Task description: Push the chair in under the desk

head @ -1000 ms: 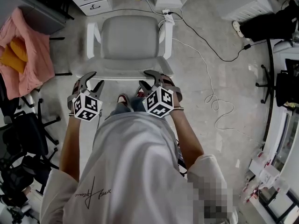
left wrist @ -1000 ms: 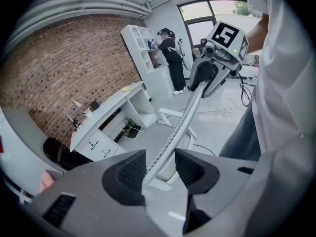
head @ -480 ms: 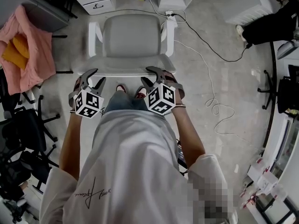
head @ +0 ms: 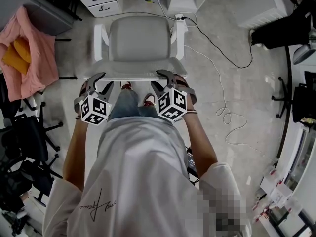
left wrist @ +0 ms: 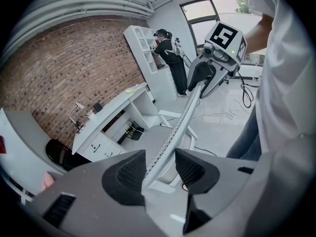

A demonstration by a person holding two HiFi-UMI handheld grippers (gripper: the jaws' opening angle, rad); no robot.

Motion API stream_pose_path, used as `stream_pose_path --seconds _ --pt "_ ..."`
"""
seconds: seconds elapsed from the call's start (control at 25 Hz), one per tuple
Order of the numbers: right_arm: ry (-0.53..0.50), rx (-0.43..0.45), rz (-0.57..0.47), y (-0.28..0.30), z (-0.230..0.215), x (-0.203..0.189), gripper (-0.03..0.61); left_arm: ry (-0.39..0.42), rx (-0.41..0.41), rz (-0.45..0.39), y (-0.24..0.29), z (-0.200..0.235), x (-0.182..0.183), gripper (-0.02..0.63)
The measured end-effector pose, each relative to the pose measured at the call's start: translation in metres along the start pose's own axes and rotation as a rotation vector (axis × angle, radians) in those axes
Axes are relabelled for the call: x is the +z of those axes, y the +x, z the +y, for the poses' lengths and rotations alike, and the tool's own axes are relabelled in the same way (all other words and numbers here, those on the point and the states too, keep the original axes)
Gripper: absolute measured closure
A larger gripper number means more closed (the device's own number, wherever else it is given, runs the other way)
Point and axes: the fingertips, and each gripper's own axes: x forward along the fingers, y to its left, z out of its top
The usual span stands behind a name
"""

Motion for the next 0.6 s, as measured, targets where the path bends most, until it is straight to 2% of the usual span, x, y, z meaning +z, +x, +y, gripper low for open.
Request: stream_pose_path --seconds 0.6 --pt "0.009 0.010 0.049 0.016 -0.033 -0.001 0.388 0.017 0.004 -0.018 0.020 0.019 0.013 0.431"
